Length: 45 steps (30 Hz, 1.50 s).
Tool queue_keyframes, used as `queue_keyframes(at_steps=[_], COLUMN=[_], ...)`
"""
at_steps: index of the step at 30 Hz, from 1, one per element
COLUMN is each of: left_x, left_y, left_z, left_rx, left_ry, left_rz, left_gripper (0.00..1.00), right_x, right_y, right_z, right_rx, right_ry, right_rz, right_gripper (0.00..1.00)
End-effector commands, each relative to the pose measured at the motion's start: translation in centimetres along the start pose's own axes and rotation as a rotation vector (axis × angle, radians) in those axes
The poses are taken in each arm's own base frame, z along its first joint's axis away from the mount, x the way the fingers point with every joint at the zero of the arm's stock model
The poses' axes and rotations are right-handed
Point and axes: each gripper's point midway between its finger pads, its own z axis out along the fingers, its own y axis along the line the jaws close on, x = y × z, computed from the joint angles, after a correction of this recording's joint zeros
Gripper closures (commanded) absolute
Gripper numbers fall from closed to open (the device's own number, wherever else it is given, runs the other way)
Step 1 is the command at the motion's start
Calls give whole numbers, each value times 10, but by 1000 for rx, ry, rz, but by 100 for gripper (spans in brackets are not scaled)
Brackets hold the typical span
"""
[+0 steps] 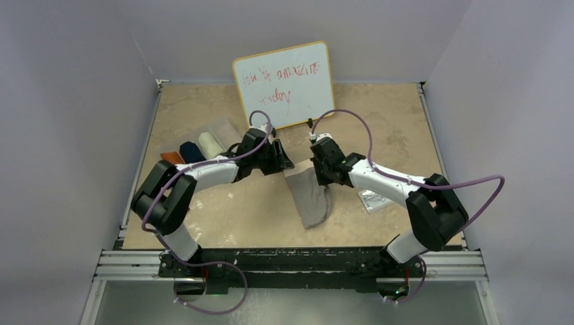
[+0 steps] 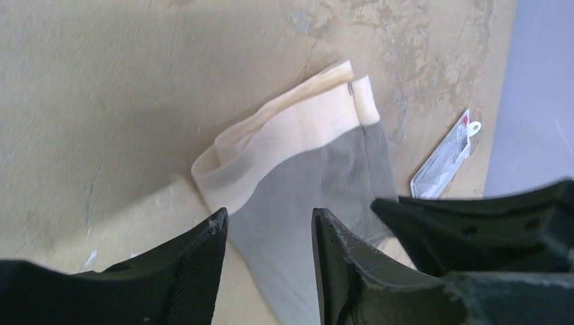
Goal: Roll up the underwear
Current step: Fold the underwear at the center of the board.
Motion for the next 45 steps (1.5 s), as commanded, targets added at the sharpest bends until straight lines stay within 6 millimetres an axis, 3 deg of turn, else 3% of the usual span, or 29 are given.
queue_keyframes(at_steps=[1, 7, 13, 21, 28, 32, 36, 41, 45], left_x=[-15, -5, -2, 0, -5, -7, -9, -14, -15], left_y=[-10, 14, 24, 28, 30, 28, 24, 23, 25], left_z=[15, 30, 34, 31, 20, 15, 7, -2, -7], left_rx=[34, -55, -86, -65, -4, 27, 44, 45, 39], left_ry=[12, 51, 51, 26, -15, -25, -43, -69, -77], left_rz=[67, 55, 43, -16, -92, -105, -106, -109, -108], left_gripper=[55, 60, 62, 64, 64, 63, 60, 57, 56], right_x=[-18, -19, -18, -1, 17, 32, 33, 38, 32], right_y=[3, 22, 46, 80, 93, 110, 126, 126, 127], right_z=[-16, -16, -14, -6, 5, 9, 9, 20, 14], right_rx=[82, 129, 166, 157, 87, -38, -147, -184, -223], right_ry=[-65, -73, -68, -44, -18, -6, -57, -23, -33], right_rz=[-69, -162, -261, -370, -359, -307, -249, -196, -163], right_gripper=[100, 100, 100, 100, 100, 100, 100, 100, 94])
